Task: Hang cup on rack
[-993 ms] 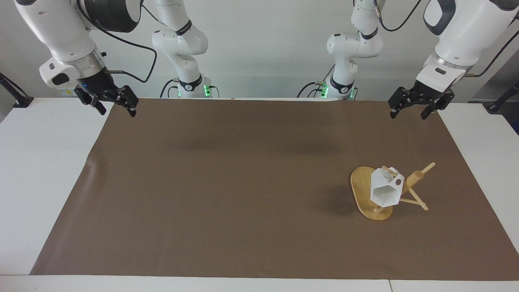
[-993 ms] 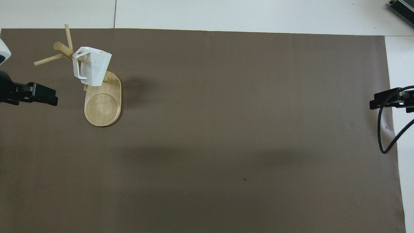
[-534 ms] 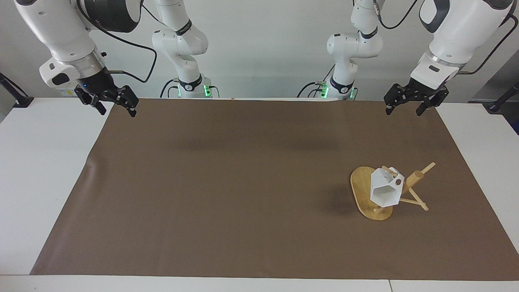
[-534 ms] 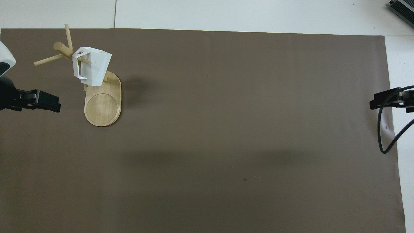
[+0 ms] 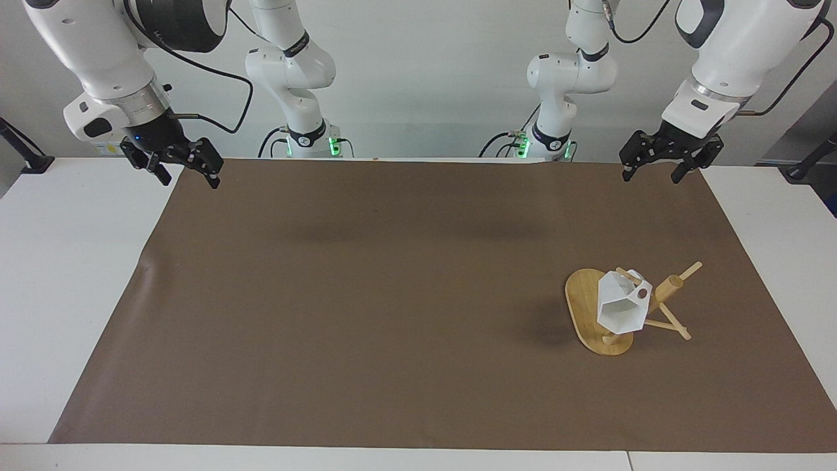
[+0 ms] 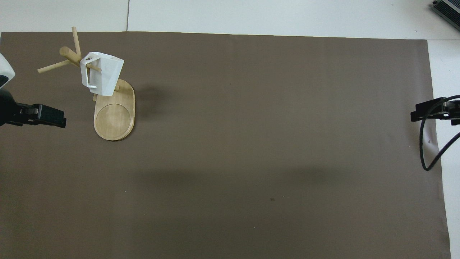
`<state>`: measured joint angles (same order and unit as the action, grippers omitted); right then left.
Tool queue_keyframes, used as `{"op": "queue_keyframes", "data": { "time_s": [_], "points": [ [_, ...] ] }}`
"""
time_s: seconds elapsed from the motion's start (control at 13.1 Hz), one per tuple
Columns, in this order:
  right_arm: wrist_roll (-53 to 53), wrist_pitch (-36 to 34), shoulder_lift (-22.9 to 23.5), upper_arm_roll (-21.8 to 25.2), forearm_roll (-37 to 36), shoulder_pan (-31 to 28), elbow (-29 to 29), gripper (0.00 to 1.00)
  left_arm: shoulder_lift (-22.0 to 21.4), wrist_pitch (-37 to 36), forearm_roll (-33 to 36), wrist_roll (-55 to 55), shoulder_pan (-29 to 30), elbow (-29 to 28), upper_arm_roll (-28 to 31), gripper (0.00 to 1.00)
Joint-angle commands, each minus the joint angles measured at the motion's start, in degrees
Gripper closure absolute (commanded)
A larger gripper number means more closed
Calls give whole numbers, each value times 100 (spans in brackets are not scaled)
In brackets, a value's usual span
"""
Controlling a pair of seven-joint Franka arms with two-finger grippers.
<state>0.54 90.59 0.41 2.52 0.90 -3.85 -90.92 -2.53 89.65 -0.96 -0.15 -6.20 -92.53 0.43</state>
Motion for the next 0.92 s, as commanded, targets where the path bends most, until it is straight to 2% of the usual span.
{"op": "queue_keyframes", "data": {
  "time_s": [0.0,0.84],
  "points": [
    [96,56,-146,-15,7,-19,-172,0,-195,264,-176,42,66,-274,-52,0],
    [96,56,-146,-15,7,-19,-172,0,-195,211,-186,24,66,-256,-105,0]
  ]
}}
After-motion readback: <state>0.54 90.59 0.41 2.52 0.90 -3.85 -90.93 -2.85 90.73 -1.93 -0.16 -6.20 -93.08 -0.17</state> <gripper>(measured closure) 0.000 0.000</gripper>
